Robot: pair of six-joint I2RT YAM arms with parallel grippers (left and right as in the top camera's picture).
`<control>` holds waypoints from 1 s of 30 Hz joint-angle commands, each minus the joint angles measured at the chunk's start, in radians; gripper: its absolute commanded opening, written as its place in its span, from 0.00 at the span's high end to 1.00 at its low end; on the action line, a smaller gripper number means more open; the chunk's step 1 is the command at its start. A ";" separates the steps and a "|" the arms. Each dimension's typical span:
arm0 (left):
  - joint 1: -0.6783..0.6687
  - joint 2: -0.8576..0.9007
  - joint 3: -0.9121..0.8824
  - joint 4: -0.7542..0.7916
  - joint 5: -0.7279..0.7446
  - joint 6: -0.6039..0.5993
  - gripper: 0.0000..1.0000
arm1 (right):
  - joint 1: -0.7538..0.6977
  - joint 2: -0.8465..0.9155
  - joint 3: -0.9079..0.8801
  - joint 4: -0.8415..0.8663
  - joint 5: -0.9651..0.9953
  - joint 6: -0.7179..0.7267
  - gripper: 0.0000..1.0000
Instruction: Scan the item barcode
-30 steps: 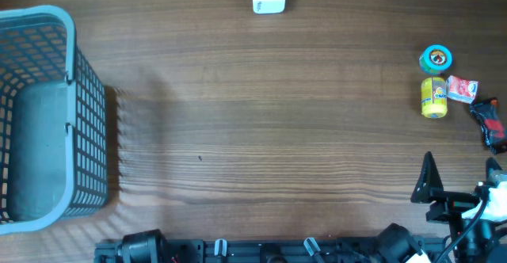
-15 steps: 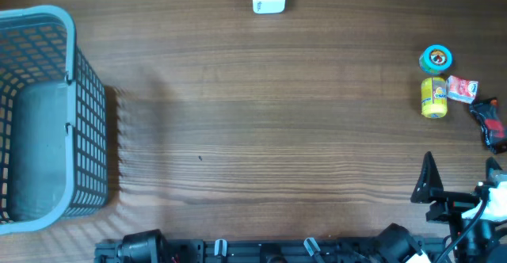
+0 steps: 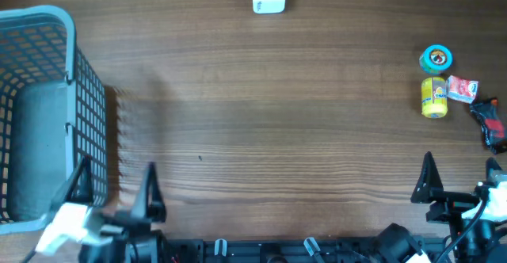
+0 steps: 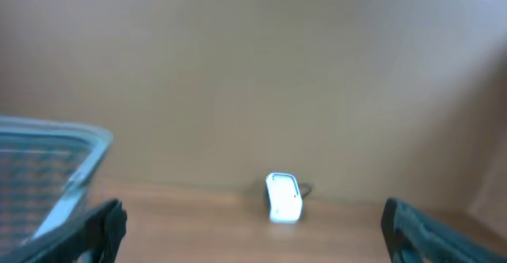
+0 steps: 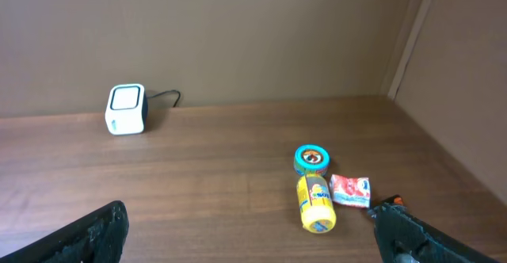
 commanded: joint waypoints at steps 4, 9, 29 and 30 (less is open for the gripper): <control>-0.060 -0.017 -0.341 0.346 0.157 0.270 0.00 | 0.003 -0.011 0.001 0.002 0.016 0.007 0.00; -0.115 -0.017 -0.569 0.534 0.096 0.285 0.00 | 0.003 -0.011 0.001 0.002 0.016 0.006 0.00; -0.138 -0.018 -0.741 0.464 -0.046 0.281 0.00 | 0.003 -0.011 0.001 0.002 0.016 0.006 0.00; -0.138 -0.018 -0.741 0.465 -0.046 0.281 0.00 | 0.003 -0.011 0.001 0.002 0.016 0.007 0.00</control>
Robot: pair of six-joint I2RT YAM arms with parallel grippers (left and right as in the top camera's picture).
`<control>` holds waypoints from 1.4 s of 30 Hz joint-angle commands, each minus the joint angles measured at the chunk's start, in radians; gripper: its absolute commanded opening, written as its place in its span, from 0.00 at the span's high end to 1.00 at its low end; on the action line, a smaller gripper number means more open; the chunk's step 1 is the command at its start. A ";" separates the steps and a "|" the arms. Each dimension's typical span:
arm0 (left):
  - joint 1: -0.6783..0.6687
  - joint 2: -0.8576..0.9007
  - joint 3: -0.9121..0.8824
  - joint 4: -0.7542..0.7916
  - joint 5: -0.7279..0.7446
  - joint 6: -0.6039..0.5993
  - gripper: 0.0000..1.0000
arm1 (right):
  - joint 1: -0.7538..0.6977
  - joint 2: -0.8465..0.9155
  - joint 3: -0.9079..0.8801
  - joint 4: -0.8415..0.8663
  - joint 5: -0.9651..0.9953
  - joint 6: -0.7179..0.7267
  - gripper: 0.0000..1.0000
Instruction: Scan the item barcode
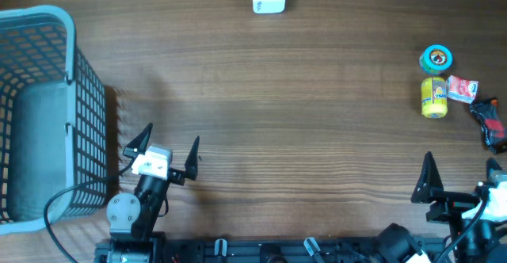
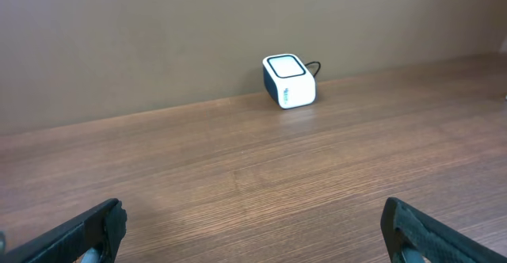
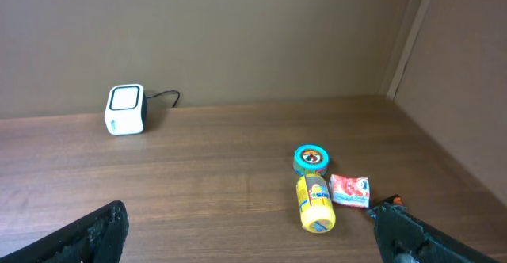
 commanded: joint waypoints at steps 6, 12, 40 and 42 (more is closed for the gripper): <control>0.002 -0.008 -0.006 -0.005 -0.027 0.016 0.00 | 0.003 -0.011 0.001 0.001 0.015 0.007 0.00; 0.002 -0.008 -0.006 -0.005 -0.027 0.016 0.00 | 0.003 -0.011 0.001 0.001 0.015 0.006 0.00; 0.002 -0.008 -0.006 -0.005 -0.027 0.016 0.00 | -0.764 -0.183 -0.685 1.107 -0.885 -0.151 0.00; 0.002 -0.008 -0.006 -0.005 -0.027 0.016 0.00 | -0.764 -0.182 -0.692 1.067 -0.872 -0.153 0.00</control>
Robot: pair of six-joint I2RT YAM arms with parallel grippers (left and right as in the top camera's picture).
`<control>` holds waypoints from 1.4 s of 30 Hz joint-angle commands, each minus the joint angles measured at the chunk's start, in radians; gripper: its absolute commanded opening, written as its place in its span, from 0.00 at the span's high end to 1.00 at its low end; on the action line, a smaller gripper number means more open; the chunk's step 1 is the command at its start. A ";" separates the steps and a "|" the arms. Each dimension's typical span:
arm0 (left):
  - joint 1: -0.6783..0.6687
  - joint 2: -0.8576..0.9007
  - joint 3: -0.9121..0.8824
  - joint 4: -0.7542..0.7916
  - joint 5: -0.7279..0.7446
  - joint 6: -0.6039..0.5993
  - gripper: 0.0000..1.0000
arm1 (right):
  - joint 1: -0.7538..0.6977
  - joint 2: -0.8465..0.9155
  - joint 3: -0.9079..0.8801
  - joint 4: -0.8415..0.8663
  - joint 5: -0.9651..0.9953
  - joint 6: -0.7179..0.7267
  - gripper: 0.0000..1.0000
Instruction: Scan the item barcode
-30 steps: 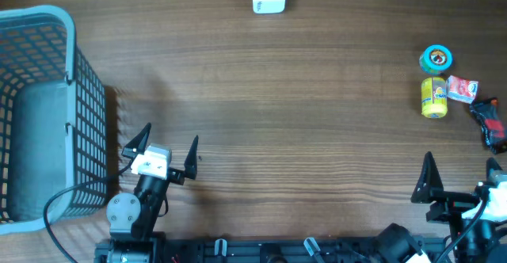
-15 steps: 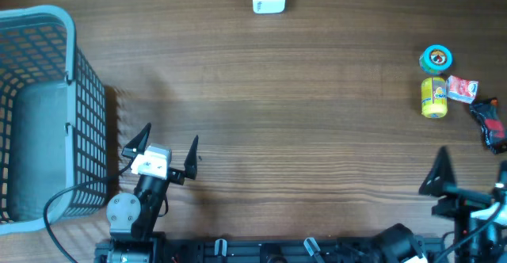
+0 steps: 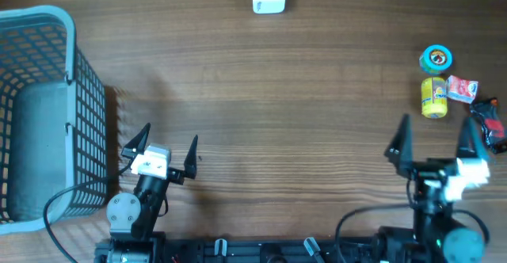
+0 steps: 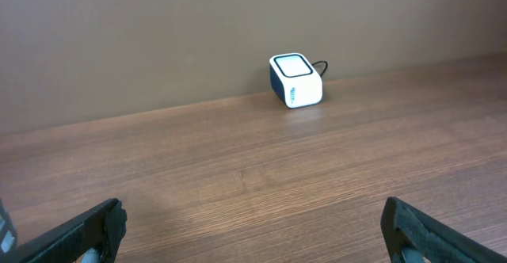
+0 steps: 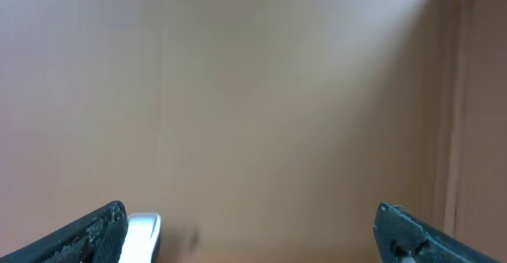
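Note:
The white barcode scanner stands at the table's far edge; the left wrist view has the scanner (image 4: 296,80) ahead by the wall. A blue round tin (image 3: 436,57), a yellow can (image 3: 433,97) lying down and a red packet (image 3: 463,89) cluster at the far right. My right gripper (image 3: 434,142) is open, a little nearer than the items and to their left, nothing between its fingers. Its view is blurred and shows mostly the wall and the top of the scanner (image 5: 143,227). My left gripper (image 3: 166,143) is open at the near left, empty.
A blue mesh basket (image 3: 75,89) holding a grey liner fills the left side. A red and black tool (image 3: 491,125) lies at the right edge beside the packet. Cables run behind the arm bases along the near edge.
My right gripper has moved up from the near right corner toward the items, and its camera now tilts up at the wall. The left gripper has barely shifted.
At first both grippers sat open at the near edge, the left one by the basket's corner. Then the left gripper stood open further into the table, facing the scanner. Now the right gripper has come forward too, close to the items at the right.

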 commanded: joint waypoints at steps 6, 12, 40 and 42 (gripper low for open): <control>0.002 -0.007 -0.005 -0.004 -0.006 0.012 0.00 | -0.002 -0.015 -0.177 -0.001 -0.011 0.016 0.00; 0.002 -0.007 -0.005 -0.004 -0.006 0.012 0.00 | 0.030 -0.015 -0.266 -0.050 0.002 0.021 0.00; 0.002 -0.007 -0.005 -0.004 -0.006 0.012 0.00 | 0.028 -0.014 -0.265 -0.090 0.014 0.067 0.00; 0.002 -0.007 -0.005 -0.004 -0.006 0.012 0.00 | 0.028 -0.014 -0.265 -0.090 0.014 0.067 0.00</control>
